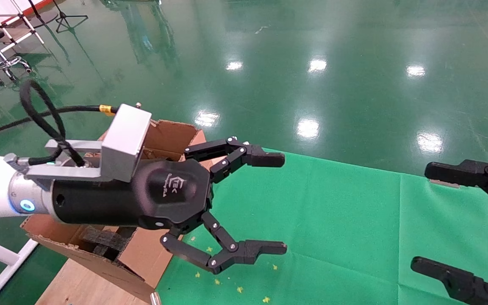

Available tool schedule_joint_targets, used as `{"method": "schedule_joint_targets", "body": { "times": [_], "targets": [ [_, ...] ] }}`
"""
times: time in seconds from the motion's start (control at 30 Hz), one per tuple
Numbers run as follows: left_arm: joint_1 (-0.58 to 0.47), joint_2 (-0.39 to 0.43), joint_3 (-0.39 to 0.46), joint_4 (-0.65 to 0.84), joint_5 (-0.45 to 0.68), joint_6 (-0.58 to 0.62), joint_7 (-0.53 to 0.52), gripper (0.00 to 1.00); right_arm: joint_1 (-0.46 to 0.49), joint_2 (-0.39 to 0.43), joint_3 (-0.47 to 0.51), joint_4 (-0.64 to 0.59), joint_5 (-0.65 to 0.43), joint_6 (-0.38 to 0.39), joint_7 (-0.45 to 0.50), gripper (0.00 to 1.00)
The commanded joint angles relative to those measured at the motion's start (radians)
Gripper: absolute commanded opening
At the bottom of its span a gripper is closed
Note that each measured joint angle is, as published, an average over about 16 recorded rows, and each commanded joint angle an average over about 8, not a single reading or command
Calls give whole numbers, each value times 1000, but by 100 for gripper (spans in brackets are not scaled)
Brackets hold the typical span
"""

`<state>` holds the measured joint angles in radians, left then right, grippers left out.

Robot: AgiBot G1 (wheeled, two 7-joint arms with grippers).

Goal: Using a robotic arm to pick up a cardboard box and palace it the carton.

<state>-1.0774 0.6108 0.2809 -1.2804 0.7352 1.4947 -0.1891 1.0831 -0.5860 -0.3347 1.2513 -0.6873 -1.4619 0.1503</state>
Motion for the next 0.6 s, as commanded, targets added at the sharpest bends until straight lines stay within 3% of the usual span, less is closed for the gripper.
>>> {"method": "schedule_joint_targets", "body": {
  "times": [0.03,0.6],
  "targets": [
    [0,0,0,0,0,0,0,100,0,0,0,0,0,0,0,100],
    [0,0,0,0,0,0,0,100,0,0,0,0,0,0,0,100]
  ]
}}
